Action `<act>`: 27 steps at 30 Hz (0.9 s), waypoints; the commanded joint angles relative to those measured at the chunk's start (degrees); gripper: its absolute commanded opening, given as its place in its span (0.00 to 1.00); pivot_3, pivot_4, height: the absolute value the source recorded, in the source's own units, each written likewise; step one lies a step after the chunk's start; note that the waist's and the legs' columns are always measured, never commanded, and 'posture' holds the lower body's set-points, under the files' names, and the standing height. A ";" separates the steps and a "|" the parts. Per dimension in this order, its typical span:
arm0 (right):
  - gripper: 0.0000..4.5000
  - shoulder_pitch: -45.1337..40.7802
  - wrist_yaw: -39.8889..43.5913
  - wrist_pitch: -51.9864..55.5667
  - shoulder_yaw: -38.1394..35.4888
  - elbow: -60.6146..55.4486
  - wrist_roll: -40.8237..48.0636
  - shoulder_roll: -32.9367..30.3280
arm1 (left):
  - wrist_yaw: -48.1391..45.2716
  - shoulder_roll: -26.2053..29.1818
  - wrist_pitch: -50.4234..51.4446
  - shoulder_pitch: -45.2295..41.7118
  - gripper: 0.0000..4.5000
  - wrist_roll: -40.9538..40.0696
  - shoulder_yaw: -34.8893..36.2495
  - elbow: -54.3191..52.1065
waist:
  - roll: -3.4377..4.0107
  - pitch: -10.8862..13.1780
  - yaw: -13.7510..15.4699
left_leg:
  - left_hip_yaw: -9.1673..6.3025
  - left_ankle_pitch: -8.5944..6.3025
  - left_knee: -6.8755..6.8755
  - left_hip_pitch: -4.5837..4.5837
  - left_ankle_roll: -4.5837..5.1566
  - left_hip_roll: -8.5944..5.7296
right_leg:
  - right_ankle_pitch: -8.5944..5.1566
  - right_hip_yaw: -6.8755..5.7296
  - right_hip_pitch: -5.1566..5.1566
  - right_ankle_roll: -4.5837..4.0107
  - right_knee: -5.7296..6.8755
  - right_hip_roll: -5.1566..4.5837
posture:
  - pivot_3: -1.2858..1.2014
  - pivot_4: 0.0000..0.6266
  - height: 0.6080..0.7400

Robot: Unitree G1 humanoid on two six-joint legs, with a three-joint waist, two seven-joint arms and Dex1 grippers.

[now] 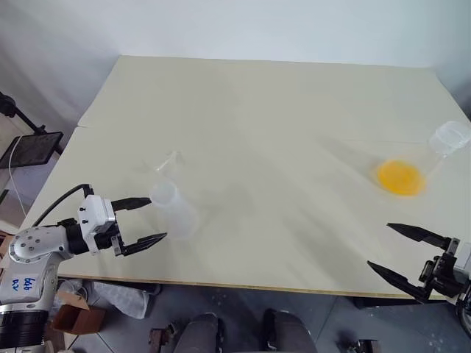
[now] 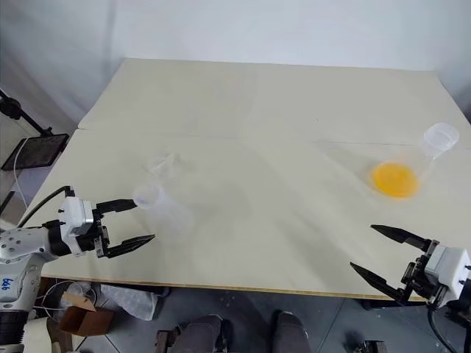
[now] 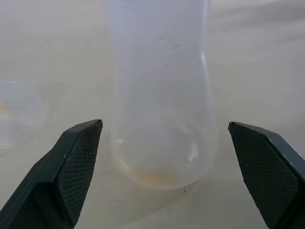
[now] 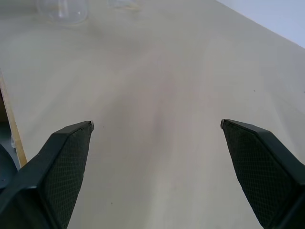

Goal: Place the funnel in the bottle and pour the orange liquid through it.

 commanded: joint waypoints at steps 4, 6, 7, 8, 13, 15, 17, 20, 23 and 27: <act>1.00 -0.79 -0.10 0.42 0.72 -0.75 0.46 -0.57 | 0.22 -0.57 1.10 0.67 1.00 -3.45 2.16 -2.39 | 0.00 0.00 0.02 | 0.00 0.00 0.00 0.00 0.00 0.00 | 0.00 0.00 0.00 0.00 0.02 0.00 | 0.52 0.24 1.00; 1.00 -1.11 -0.32 0.85 1.22 -1.01 0.67 -0.48 | 0.34 -0.17 2.18 1.23 1.00 -3.93 2.48 -2.60 | 0.00 0.00 0.02 | 0.00 0.00 0.00 0.00 0.00 0.00 | 0.00 -0.01 0.00 0.00 0.05 0.00 | 0.52 0.24 1.00; 1.00 -1.44 -0.61 1.42 1.74 -1.60 0.91 -0.38 | 0.39 -0.18 2.59 1.64 1.00 -4.54 3.03 -2.51 | 0.00 0.00 -0.01 | -0.01 0.00 0.01 0.00 0.00 0.00 | 0.00 -0.01 0.00 0.00 0.05 0.00 | 0.52 0.24 1.00; 1.00 -1.68 -0.83 1.87 2.08 -2.06 1.05 -0.29 | 0.38 -0.17 3.00 1.93 1.00 -5.03 3.44 -2.46 | 0.00 0.00 -0.02 | 0.00 0.00 0.01 0.00 0.00 0.00 | 0.00 0.00 0.00 0.00 0.05 0.00 | 0.52 0.24 1.00; 1.00 -5.48 -3.68 6.67 7.31 -10.16 2.75 -0.09 | -0.61 -0.14 5.14 6.54 1.00 -7.90 8.51 0.76 | 0.02 -0.01 -0.73 | -0.01 0.00 0.01 0.02 0.00 0.03 | 0.00 0.00 -0.03 -0.01 0.11 0.02 | 0.52 0.24 1.00; 1.00 -7.58 -5.61 8.89 9.43 -13.27 3.73 0.32 | -0.80 -0.25 4.46 8.54 1.00 -7.83 10.67 2.80 | 0.02 0.00 -1.08 | -0.01 0.00 0.01 0.04 -0.01 0.04 | -0.01 0.00 -0.03 -0.02 0.16 0.02 | 0.52 0.24 1.00; 1.00 -9.07 -7.00 10.62 11.30 -15.41 4.65 0.91 | -1.60 -0.14 2.03 10.85 1.00 -6.64 12.46 4.79 | 0.01 0.00 -1.18 | -0.03 0.00 0.01 0.04 -0.02 0.05 | -0.01 -0.01 -0.03 -0.02 0.16 0.02 | 0.52 0.24 1.00; 1.00 -10.47 -8.21 12.10 12.81 -16.89 5.15 1.34 | -1.91 -0.22 1.39 12.64 1.00 -7.14 14.10 5.01 | -0.02 0.01 -0.79 | -0.07 -0.03 0.01 0.02 -0.04 0.04 | -0.01 -0.04 -0.03 -0.02 0.13 0.00 | 0.52 0.24 1.00; 1.00 -11.43 -8.47 12.85 13.51 -16.90 5.19 1.37 | -1.71 -0.90 2.78 13.94 1.00 -9.13 14.02 -0.82 | -0.03 0.01 -0.05 | -0.08 -0.05 0.02 0.00 -0.01 -0.01 | -0.01 -0.03 -0.01 -0.02 0.00 -0.07 | 0.52 0.24 1.00; 1.00 -11.21 -7.44 12.35 13.44 -14.94 4.32 1.31 | -0.41 -0.70 11.09 13.04 1.00 -14.62 10.42 -10.29 | -0.04 0.01 0.16 | -0.10 -0.06 0.02 0.00 -0.02 0.00 | -0.01 -0.02 0.00 -0.03 -0.17 -0.09 | 0.52 0.24 1.00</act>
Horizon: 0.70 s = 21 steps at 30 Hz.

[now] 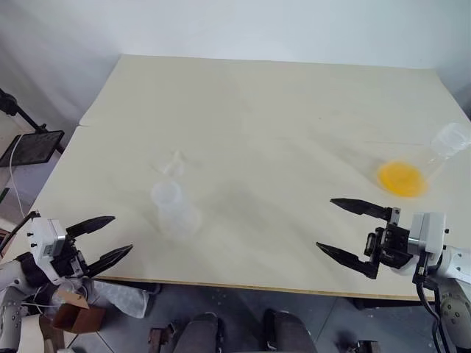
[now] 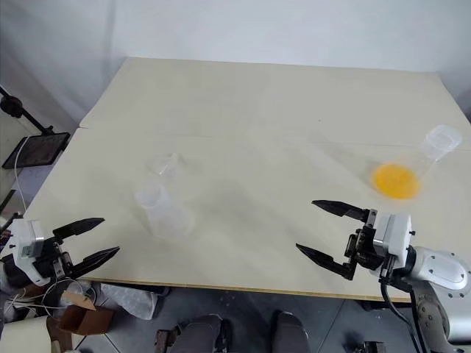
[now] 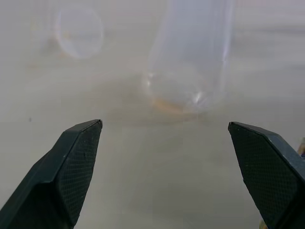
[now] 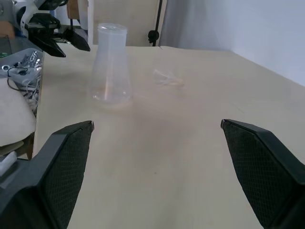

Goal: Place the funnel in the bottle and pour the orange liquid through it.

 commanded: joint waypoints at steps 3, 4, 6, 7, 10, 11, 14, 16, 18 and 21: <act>1.00 1.59 1.28 -1.76 -2.00 2.67 -0.58 0.06 | 4.29 -0.14 9.62 -5.89 1.00 -4.93 -6.79 -12.25 | 0.00 0.00 -0.01 | -0.01 0.01 0.00 0.00 0.02 0.00 | 0.00 0.00 0.02 0.00 0.04 0.00 | 0.52 0.24 1.00; 1.00 1.84 1.27 -1.88 -2.21 2.78 -0.63 0.08 | 4.82 -0.45 9.75 -7.31 1.00 -4.47 -7.71 -12.36 | 0.01 0.00 -0.12 | 0.01 0.02 0.02 0.00 0.03 -0.01 | 0.00 0.00 0.02 0.00 0.07 0.02 | 0.52 0.24 1.00; 1.00 2.39 1.23 -2.01 -2.49 2.60 -0.53 0.16 | 6.61 -0.67 10.82 -9.81 1.00 -3.18 -9.57 -11.88 | 0.02 -0.01 -0.24 | 0.04 0.03 0.03 0.01 0.04 -0.01 | 0.00 -0.01 0.01 0.00 0.31 0.06 | 0.52 0.24 1.00; 1.00 2.64 1.07 -2.06 -2.49 2.37 -0.57 0.30 | 6.86 -1.03 10.74 -11.16 1.00 -2.82 -10.40 -11.20 | 0.02 -0.01 -0.41 | 0.06 0.03 0.03 0.03 0.04 -0.01 | 0.00 -0.02 0.00 0.00 0.36 0.09 | 0.52 0.24 1.00; 1.00 3.38 0.51 -2.24 -2.39 1.59 -0.82 0.79 | 7.35 -2.04 9.51 -14.26 1.00 -1.20 -11.99 -9.19 | 0.02 -0.01 -0.64 | 0.10 0.04 0.03 0.03 0.04 0.02 | 0.00 -0.01 -0.01 0.00 0.39 0.18 | 0.52 0.24 1.00; 1.00 3.58 0.20 -2.34 -2.43 1.42 -0.88 0.97 | 7.83 -2.25 9.97 -15.15 1.00 -1.11 -12.28 -8.83 | 0.02 -0.01 -0.60 | 0.11 0.04 0.04 0.03 0.04 0.01 | 0.00 -0.02 -0.01 0.00 0.40 0.18 | 0.52 0.24 1.00; 1.00 4.16 -0.48 -2.71 -2.55 1.03 -1.15 1.47 | 8.14 -2.58 9.99 -17.46 1.00 -0.10 -13.47 -7.50 | 0.02 -0.01 -0.34 | 0.11 0.04 0.06 0.03 0.05 0.01 | 0.00 -0.03 -0.01 0.00 0.41 0.18 | 0.52 0.24 1.00; 1.00 4.39 -0.89 -2.83 -2.58 0.77 -1.30 1.73 | 7.91 -2.43 9.90 -18.16 1.00 0.49 -13.79 -6.49 | 0.02 -0.01 -0.21 | 0.11 0.04 0.07 0.03 0.05 -0.01 | 0.00 -0.02 -0.01 0.01 0.41 0.18 | 0.52 0.24 1.00; 1.00 4.48 -1.26 -2.95 -2.67 0.61 -1.45 1.91 | 7.57 -1.98 10.13 -18.18 1.00 0.74 -13.62 -5.72 | 0.02 -0.01 -0.15 | 0.11 0.04 0.08 0.03 0.05 -0.01 | 0.01 -0.02 -0.01 0.01 0.41 0.18 | 0.52 0.24 1.00; 1.00 4.67 -1.55 -2.97 -2.82 0.41 -1.56 2.04 | 6.90 -1.79 9.72 -17.79 1.00 0.96 -13.10 -5.15 | 0.02 -0.01 -0.16 | 0.10 0.04 0.08 0.03 0.05 -0.01 | 0.01 -0.03 -0.01 0.01 0.41 0.18 | 0.52 0.24 1.00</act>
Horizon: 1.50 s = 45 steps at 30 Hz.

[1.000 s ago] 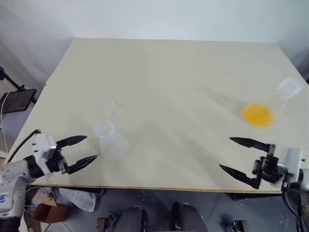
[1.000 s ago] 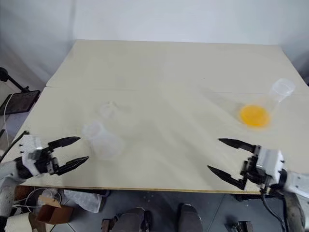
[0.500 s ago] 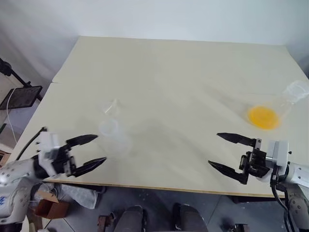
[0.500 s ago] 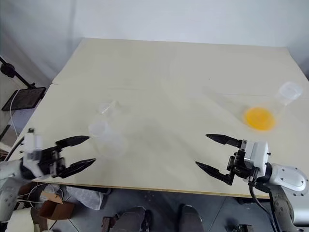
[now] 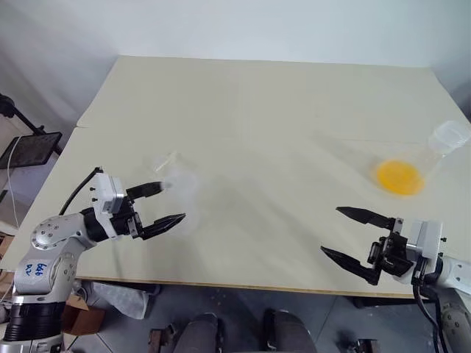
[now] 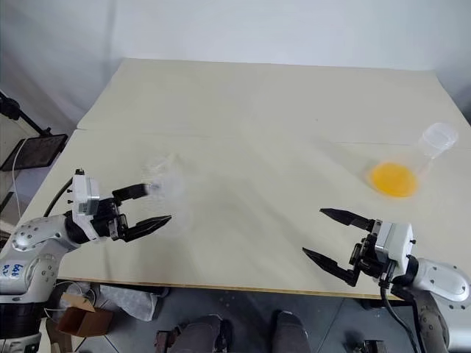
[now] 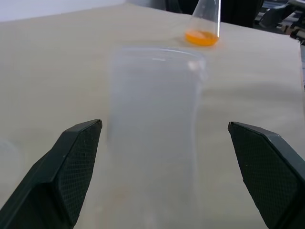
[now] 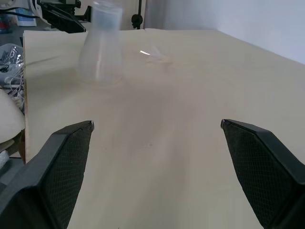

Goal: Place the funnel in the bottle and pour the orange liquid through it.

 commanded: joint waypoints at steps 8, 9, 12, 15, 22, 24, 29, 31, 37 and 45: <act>1.00 0.51 -1.10 -1.67 -0.85 -1.79 -0.08 0.68 | -0.11 -0.52 -0.26 -2.03 1.00 -0.67 0.67 0.51 | 0.00 0.00 0.10 | -0.01 0.00 0.02 0.00 0.00 -0.01 | 0.00 0.01 0.01 0.00 0.00 -0.02 | 0.52 0.24 1.00; 1.00 0.51 -1.10 -1.71 -0.84 -1.74 -0.11 0.64 | -0.14 -0.75 -0.09 -2.24 1.00 -0.83 0.69 0.55 | 0.00 0.00 0.07 | -0.01 0.00 0.02 0.00 0.00 -0.01 | 0.00 0.00 0.01 0.00 0.00 -0.01 | 0.52 0.24 1.00; 1.00 0.63 -1.13 -1.82 -0.77 -1.78 -0.14 0.52 | 0.13 -1.43 0.29 -3.09 1.00 -0.96 0.86 0.89 | 0.00 0.00 0.04 | -0.01 0.00 0.02 0.00 0.00 0.00 | 0.00 0.00 0.00 0.00 0.01 0.00 | 0.52 0.24 1.00; 1.00 1.00 -1.20 -1.95 -0.72 -1.86 -0.29 0.56 | 0.08 -1.69 0.21 -3.58 1.00 -0.44 0.74 1.46 | 0.00 0.00 0.04 | 0.00 0.01 0.02 0.00 0.00 0.00 | 0.00 -0.01 0.00 0.00 0.01 0.00 | 0.52 0.24 1.00; 1.00 1.57 -1.65 -2.07 -0.73 -2.19 -0.56 0.79 | -0.28 -2.00 0.66 -3.89 0.86 -0.50 0.57 2.06 | 0.00 0.00 0.08 | 0.00 0.01 0.03 0.00 0.01 -0.01 | 0.00 -0.01 0.01 0.00 0.02 0.00 | 0.52 0.24 1.00; 1.00 1.67 -1.72 -2.13 -0.68 -2.26 -0.62 0.86 | -0.28 -2.17 0.64 -4.11 0.72 -0.50 0.54 2.20 | 0.00 0.00 0.08 | 0.00 0.01 0.03 0.00 0.01 -0.01 | 0.00 -0.01 0.01 0.01 0.02 0.00 | 0.52 0.24 1.00; 1.00 2.33 -1.82 -2.46 -0.57 -2.43 -0.93 1.16 | -0.77 -2.47 0.07 -4.58 0.53 -0.09 0.51 2.79 | 0.00 0.00 0.05 | 0.00 0.01 0.03 0.00 0.01 -0.01 | 0.00 -0.01 0.01 0.01 0.03 0.00 | 0.52 0.24 1.00; 1.00 2.80 -1.85 -2.62 -0.64 -2.62 -1.10 1.27 | -1.14 -2.12 0.54 -4.49 0.53 0.07 0.25 2.87 | 0.00 0.00 0.05 | 0.00 0.01 0.03 0.00 0.01 -0.01 | 0.00 -0.02 0.01 0.00 0.03 0.01 | 0.52 0.24 1.00; 1.00 4.55 -3.89 -2.63 -3.08 -3.80 -1.19 1.64 | -1.78 -3.53 2.98 -9.53 0.53 -0.97 -3.07 1.71 | -0.01 0.00 0.29 | 0.00 0.01 0.06 0.00 0.01 -0.02 | 0.00 -0.02 0.01 0.01 0.06 0.01 | 0.52 0.24 1.00; 1.00 14.89 -7.82 -4.34 -10.45 -8.05 -1.26 4.90 | -0.33 -17.67 -0.91 -32.31 0.53 7.49 -16.48 15.32 | -0.11 -0.03 2.27 | 0.02 0.14 0.12 -0.05 0.24 -0.47 | 0.14 -0.24 0.02 0.26 0.17 0.12 | 0.52 0.24 1.00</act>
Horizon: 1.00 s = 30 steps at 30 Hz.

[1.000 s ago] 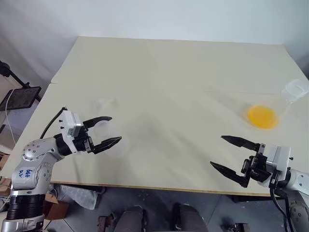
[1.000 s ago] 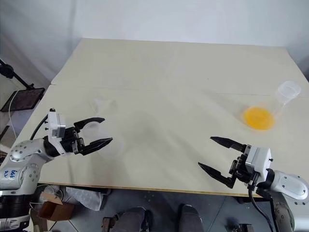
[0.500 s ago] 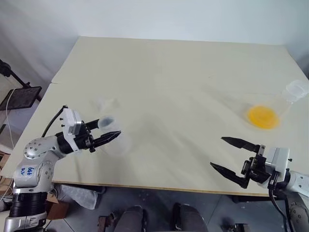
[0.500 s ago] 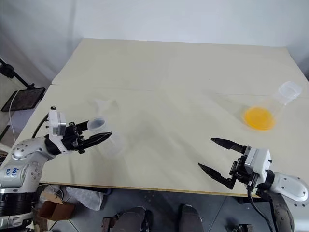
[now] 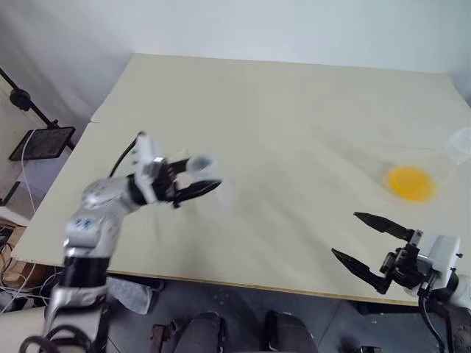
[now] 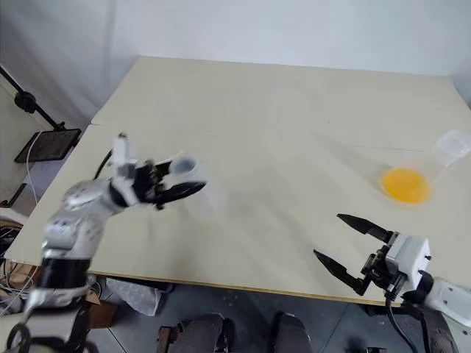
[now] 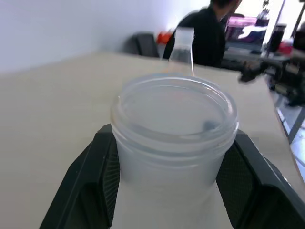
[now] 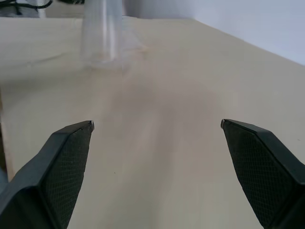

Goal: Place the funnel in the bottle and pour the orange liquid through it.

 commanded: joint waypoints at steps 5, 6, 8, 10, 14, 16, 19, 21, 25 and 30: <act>1.00 9.83 -5.56 -4.25 -5.04 -8.17 -1.82 6.48 | -0.03 -13.67 -12.80 -15.65 0.53 10.13 -8.06 22.15 | -0.13 0.05 -0.59 | 0.19 0.04 -0.03 -0.05 0.09 -0.05 | 0.04 -0.03 -0.01 0.10 -0.21 0.01 | 0.52 0.24 1.00; 1.00 10.82 -6.53 -4.48 -5.12 -9.23 -2.12 7.45 | 1.04 -15.14 -15.01 -17.63 0.53 11.60 -8.08 26.03 | -0.14 0.05 -0.71 | 0.19 0.05 -0.03 -0.07 0.11 -0.04 | 0.04 -0.03 -0.01 0.10 -0.23 0.03 | 0.52 0.24 1.00; 1.00 13.50 -8.70 -5.19 -4.83 -11.81 -3.19 10.14 | 2.56 -17.53 -21.86 -21.19 0.53 15.73 -9.29 34.55 | -0.13 0.05 -0.87 | 0.34 0.06 -0.04 -0.06 0.12 -0.03 | 0.04 0.05 -0.02 0.10 -0.33 0.03 | 0.52 0.24 1.00; 1.00 16.70 -10.71 -6.11 -4.10 -14.36 -4.27 13.34 | 3.54 -20.02 -27.95 -23.92 0.53 18.83 -10.09 41.96 | -0.12 0.04 -0.83 | 0.40 0.08 -0.07 -0.06 0.09 0.04 | 0.04 0.06 -0.02 0.10 -0.46 0.10 | 0.52 0.24 1.00; 1.00 19.39 -13.47 -6.41 -2.82 -17.52 -5.18 16.30 | 4.93 -21.36 -31.57 -26.61 0.53 21.17 -9.12 49.62 | -0.14 0.05 -1.14 | 0.56 0.09 -0.13 -0.09 0.08 0.06 | 0.03 0.16 -0.06 0.10 -0.58 0.10 | 0.52 0.24 1.00; 1.00 19.78 -14.74 -6.19 -2.33 -18.56 -5.10 17.03 | 3.64 -21.66 -32.73 -26.83 0.53 21.49 -8.85 51.00 | -0.14 0.05 -1.07 | 0.59 0.10 -0.13 -0.10 0.09 0.06 | 0.04 0.17 -0.11 0.10 -0.56 0.08 | 0.52 0.24 1.00; 1.00 19.53 -16.05 -5.70 -1.36 -19.35 -5.22 17.08 | 1.92 -22.42 -33.13 -26.92 0.53 21.48 -8.49 51.88 | -0.14 0.05 -0.94 | 0.57 0.10 -0.12 -0.10 0.10 0.06 | 0.04 0.16 -0.12 0.10 -0.54 0.05 | 0.52 0.24 1.00; 1.00 18.90 -16.64 -5.18 -0.65 -19.61 -5.35 16.55 | 0.29 -23.07 -32.27 -26.79 0.53 20.78 -8.19 51.41 | -0.14 0.05 -0.83 | 0.57 0.10 -0.12 -0.10 0.11 0.06 | 0.04 0.16 -0.12 0.10 -0.54 0.05 | 0.52 0.24 1.00; 1.00 17.27 -17.30 -4.44 -0.46 -19.13 -4.99 15.11 | -0.69 -23.18 -31.28 -26.37 0.53 21.01 -7.66 50.50 | -0.14 0.05 -0.79 | 0.56 0.11 -0.12 -0.13 0.14 0.04 | 0.04 0.13 -0.12 0.10 -0.54 0.04 | 0.52 0.24 1.00; 1.00 13.08 -17.22 -3.29 0.15 -16.87 -4.30 12.56 | -1.21 -21.52 -29.07 -24.98 0.81 20.82 -6.97 48.56 | -0.14 0.05 -0.86 | 0.54 0.13 -0.10 -0.13 0.17 0.04 | 0.04 0.11 -0.12 0.10 -0.52 0.03 | 0.52 0.24 1.00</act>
